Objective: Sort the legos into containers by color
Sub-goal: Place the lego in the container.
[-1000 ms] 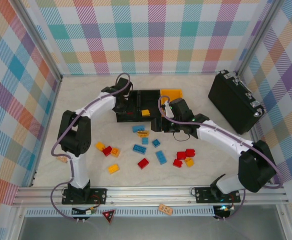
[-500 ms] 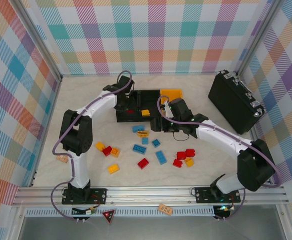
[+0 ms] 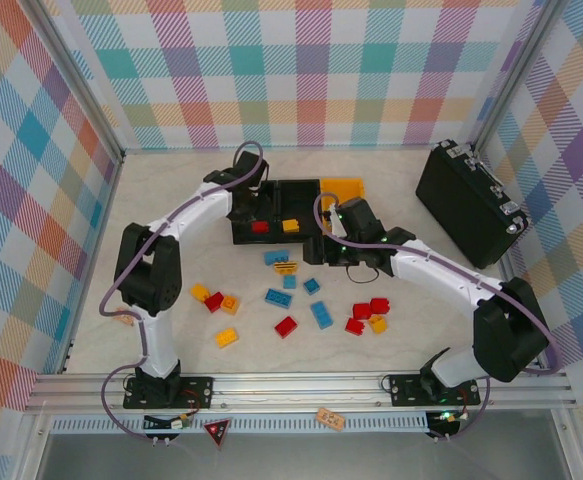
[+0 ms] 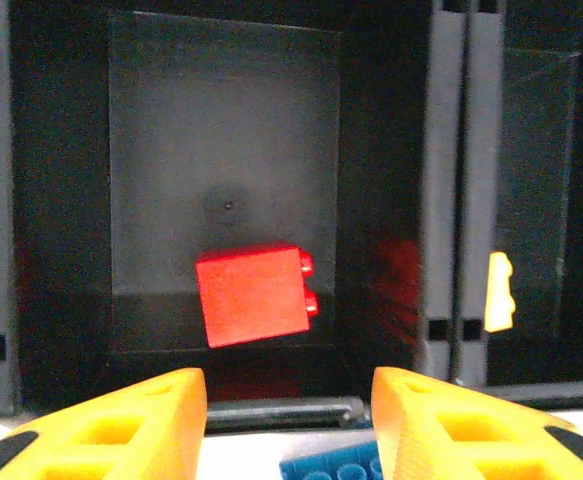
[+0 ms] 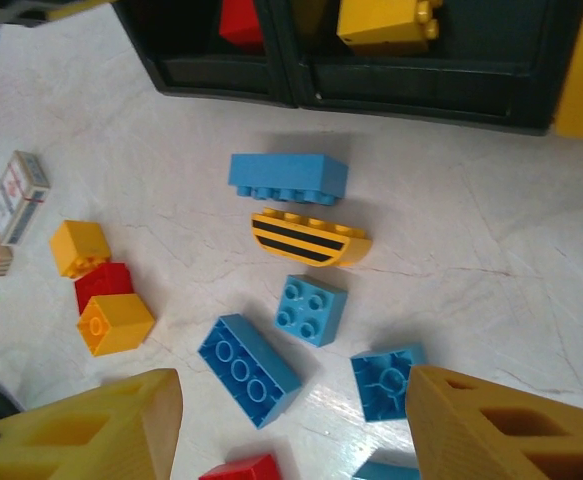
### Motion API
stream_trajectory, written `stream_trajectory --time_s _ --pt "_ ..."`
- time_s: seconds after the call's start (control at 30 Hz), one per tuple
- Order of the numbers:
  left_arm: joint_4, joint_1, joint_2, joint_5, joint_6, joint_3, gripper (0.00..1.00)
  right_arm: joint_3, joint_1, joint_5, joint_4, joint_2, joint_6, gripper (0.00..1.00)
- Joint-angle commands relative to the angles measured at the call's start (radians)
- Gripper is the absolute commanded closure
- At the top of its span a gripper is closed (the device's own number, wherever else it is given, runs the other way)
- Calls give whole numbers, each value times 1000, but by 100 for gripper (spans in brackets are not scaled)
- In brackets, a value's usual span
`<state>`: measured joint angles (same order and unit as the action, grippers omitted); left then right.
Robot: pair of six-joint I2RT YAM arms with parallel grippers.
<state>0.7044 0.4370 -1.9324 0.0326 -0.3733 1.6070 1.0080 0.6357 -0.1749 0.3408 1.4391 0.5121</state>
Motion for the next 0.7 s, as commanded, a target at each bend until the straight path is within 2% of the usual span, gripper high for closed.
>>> stream_trajectory --time_s 0.0,0.43,0.67 --pt "-11 14 94 -44 15 -40 52 16 -11 50 73 -48 -22 38" --pt "-108 17 307 -238 -25 -304 51 -23 -8 110 166 -58 -57 38" --pt "-139 24 452 -247 -122 -549 49 -18 48 134 166 44 -92 39"
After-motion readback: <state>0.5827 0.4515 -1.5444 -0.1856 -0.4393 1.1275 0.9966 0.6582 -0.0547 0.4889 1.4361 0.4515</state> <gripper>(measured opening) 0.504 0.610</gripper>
